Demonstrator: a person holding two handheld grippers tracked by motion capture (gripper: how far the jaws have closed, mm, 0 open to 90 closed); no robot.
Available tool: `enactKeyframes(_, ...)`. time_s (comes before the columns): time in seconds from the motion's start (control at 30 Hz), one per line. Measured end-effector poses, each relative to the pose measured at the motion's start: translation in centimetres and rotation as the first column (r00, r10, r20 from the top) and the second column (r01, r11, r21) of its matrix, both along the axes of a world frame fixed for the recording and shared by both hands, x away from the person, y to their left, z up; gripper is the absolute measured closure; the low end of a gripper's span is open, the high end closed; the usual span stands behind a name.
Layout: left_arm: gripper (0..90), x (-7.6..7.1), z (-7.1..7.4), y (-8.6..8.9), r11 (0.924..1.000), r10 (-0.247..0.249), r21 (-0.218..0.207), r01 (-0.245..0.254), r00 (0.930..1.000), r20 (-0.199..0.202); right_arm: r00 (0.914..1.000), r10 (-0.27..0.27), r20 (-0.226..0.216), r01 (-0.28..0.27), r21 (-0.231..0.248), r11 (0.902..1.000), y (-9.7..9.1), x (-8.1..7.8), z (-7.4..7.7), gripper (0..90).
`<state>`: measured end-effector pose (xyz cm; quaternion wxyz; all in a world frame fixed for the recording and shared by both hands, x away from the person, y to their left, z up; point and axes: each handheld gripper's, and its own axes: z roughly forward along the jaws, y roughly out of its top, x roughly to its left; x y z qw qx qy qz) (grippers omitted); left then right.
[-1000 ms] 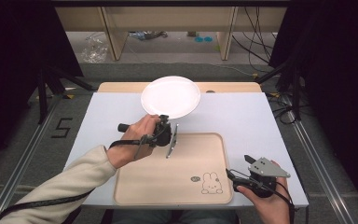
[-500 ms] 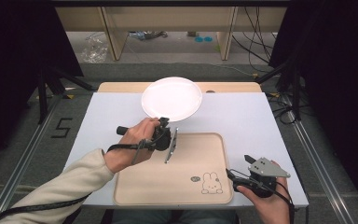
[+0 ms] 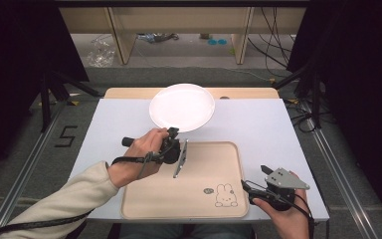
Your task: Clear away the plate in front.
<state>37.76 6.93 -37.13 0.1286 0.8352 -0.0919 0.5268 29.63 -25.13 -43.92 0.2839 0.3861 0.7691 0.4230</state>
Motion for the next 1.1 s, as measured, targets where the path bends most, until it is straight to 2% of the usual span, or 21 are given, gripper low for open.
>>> enactKeyframes(0.13, 87.3, -0.3, 0.1, 0.0, 1.0000, -0.003, 0.000, 0.003, 1.0000, 0.003, 1.0000, 0.001, 0.000, -0.001, 0.000, 1.0000, 0.0, 0.0, 0.0, 21.2)
enactKeyframes(0.17, 87.2, -0.3, 0.2, 0.0, 1.0000, -0.005, -0.002, 0.005, 1.0000, 0.004, 0.9999, 0.001, -0.013, -0.001, 0.006, 1.0000, 0.1, -0.1, 0.0, 21.2)
enactKeyframes(0.2, 87.3, -0.5, 0.2, 0.0, 1.0000, -0.007, -0.003, 0.007, 1.0000, 0.006, 1.0000, 0.001, -0.001, -0.001, 0.001, 1.0000, 0.0, 0.0, 0.0, 21.2)
enactKeyframes(0.77, 87.2, -1.4, 0.1, 0.4, 0.9999, -0.011, 0.004, 0.011, 0.9999, 0.007, 1.0000, 0.000, -0.003, 0.000, 0.002, 1.0000, 0.0, 0.0, 0.0, 21.2)
enactKeyframes(1.1, 87.2, -2.3, 0.2, 0.4, 0.9995, -0.032, -0.004, 0.032, 0.9993, 0.016, 1.0000, -0.002, -0.001, 0.002, 0.000, 1.0000, 0.0, 0.0, 0.0, 21.2)
